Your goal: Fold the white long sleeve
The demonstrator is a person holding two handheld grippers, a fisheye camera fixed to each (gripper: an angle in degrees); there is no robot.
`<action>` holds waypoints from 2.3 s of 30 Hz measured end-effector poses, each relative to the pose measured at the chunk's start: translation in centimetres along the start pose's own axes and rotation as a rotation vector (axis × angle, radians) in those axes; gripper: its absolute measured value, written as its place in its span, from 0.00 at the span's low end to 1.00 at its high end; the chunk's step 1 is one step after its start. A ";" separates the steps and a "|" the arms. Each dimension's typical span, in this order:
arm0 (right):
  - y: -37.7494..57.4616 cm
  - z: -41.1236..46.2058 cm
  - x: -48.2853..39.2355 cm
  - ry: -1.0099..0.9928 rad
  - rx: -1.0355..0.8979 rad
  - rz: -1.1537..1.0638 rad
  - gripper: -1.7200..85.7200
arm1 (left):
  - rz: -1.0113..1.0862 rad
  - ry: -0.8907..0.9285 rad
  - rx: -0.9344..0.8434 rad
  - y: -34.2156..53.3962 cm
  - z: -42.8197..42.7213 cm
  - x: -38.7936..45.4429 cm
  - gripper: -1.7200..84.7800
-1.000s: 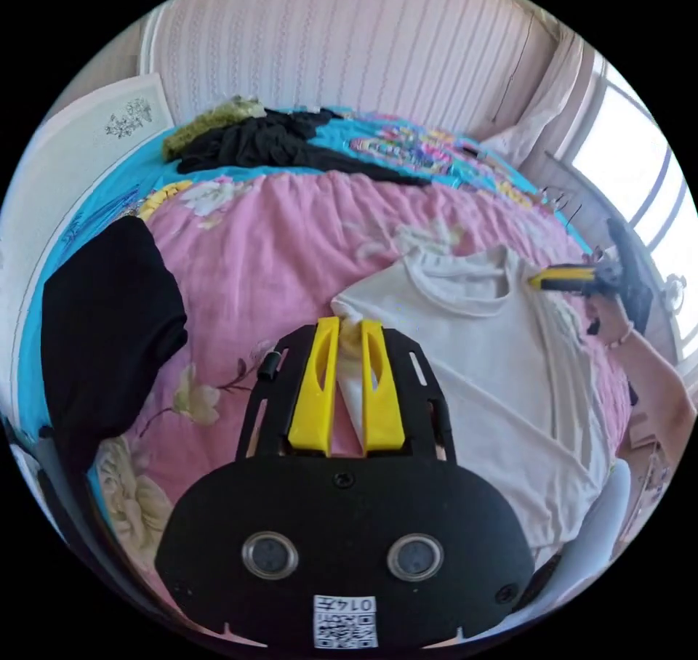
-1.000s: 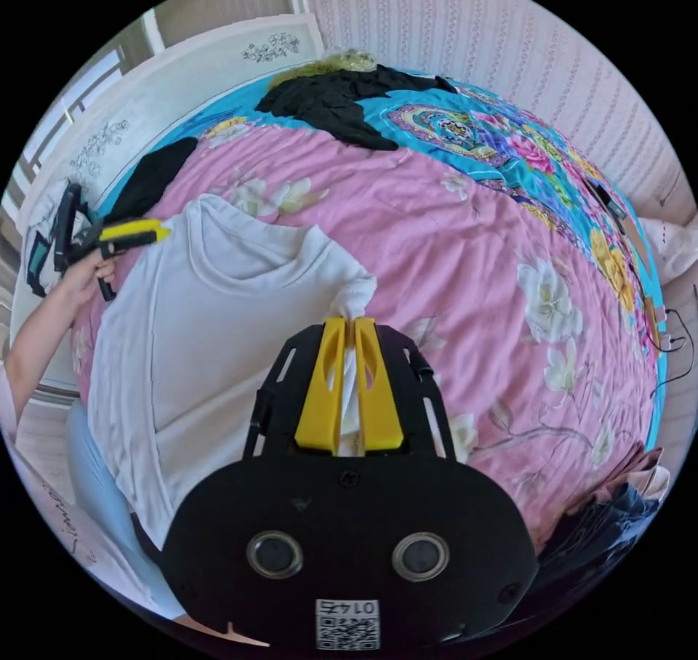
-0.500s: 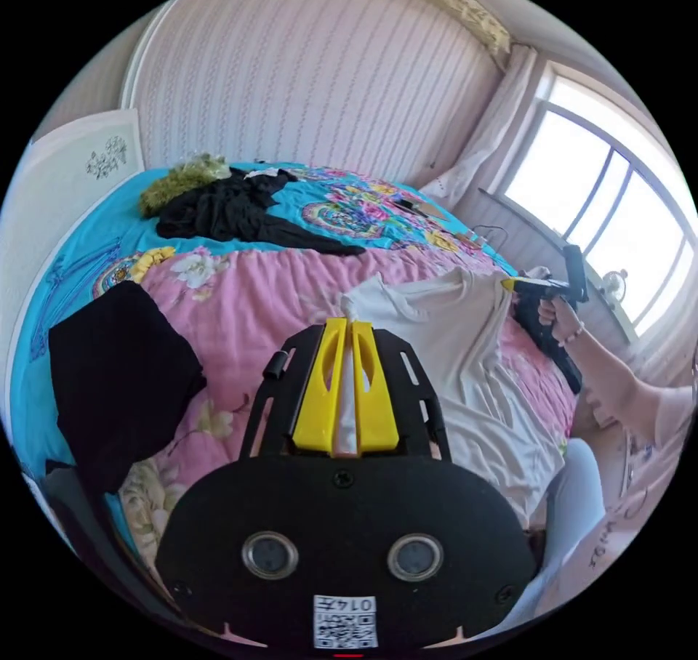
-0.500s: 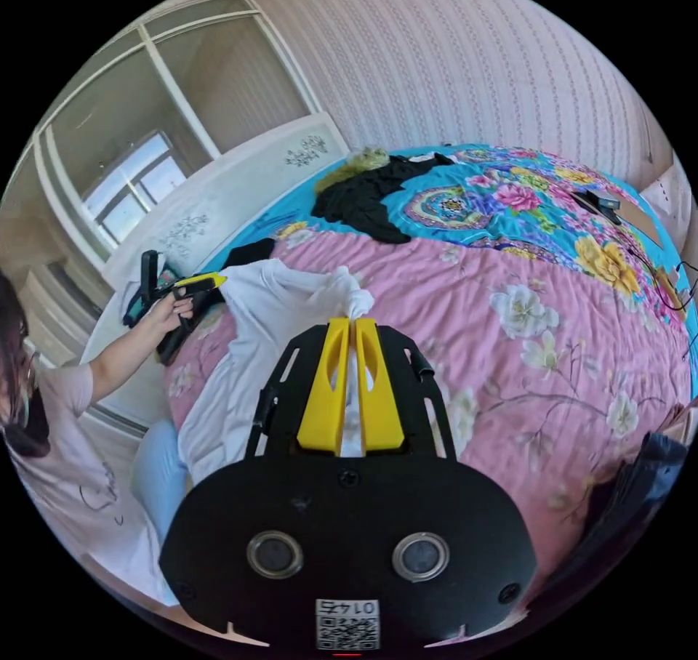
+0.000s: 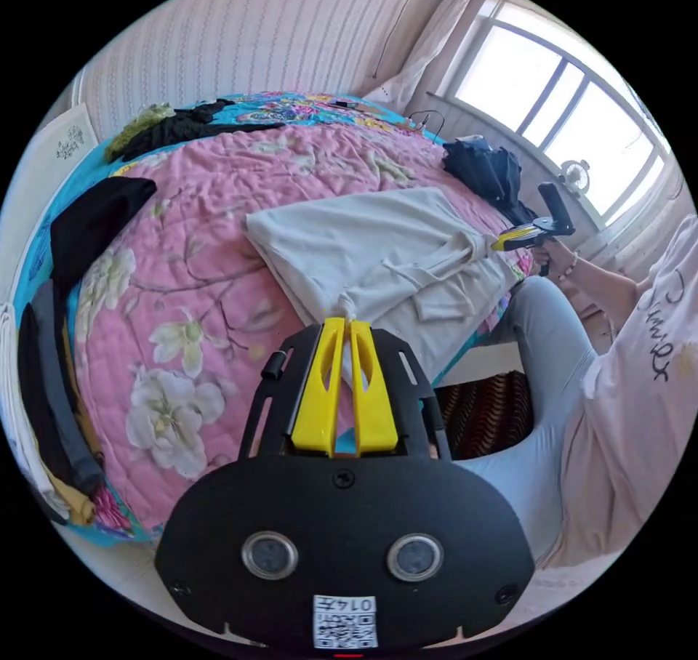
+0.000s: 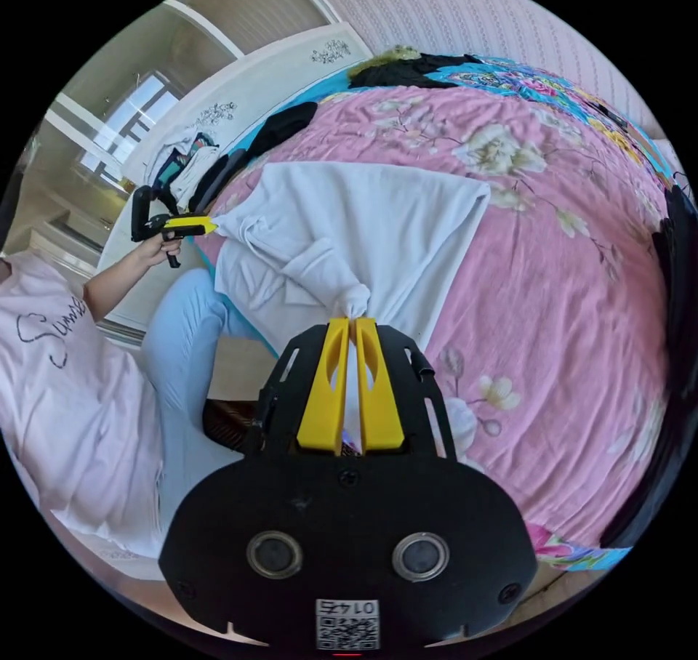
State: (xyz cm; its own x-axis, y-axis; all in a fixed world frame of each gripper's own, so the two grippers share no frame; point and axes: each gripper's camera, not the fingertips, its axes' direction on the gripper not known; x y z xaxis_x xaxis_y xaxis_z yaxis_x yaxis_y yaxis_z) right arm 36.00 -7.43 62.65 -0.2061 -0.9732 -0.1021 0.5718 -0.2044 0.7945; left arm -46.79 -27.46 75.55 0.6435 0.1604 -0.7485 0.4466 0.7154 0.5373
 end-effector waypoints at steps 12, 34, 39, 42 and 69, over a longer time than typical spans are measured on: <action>1.9 -4.2 -3.3 0.098 0.067 0.015 0.02 | 0.087 -0.197 -0.036 3.0 -1.5 8.1 0.01; -9.1 4.5 -14.5 0.052 -0.022 -0.337 0.02 | 0.371 -0.034 0.062 6.1 6.8 29.3 0.01; -18.8 14.1 -14.4 0.318 -0.199 -0.272 0.02 | 0.330 -0.014 0.066 5.2 12.5 35.1 0.01; -19.5 17.6 -13.3 0.335 -0.231 -0.241 0.01 | 0.346 -0.086 0.005 7.2 16.0 37.1 0.01; -0.5 -8.1 2.8 0.091 -0.122 0.483 0.09 | 0.438 0.033 0.236 9.7 12.5 49.8 0.21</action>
State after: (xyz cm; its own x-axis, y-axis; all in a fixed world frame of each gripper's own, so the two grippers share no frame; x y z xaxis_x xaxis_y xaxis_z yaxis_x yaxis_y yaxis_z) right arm 41.59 -10.88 57.09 0.1719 -0.9637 0.2041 0.6743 0.2661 0.6888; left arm -2.58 -21.04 48.35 0.7839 0.4358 -0.4423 0.2694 0.4031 0.8746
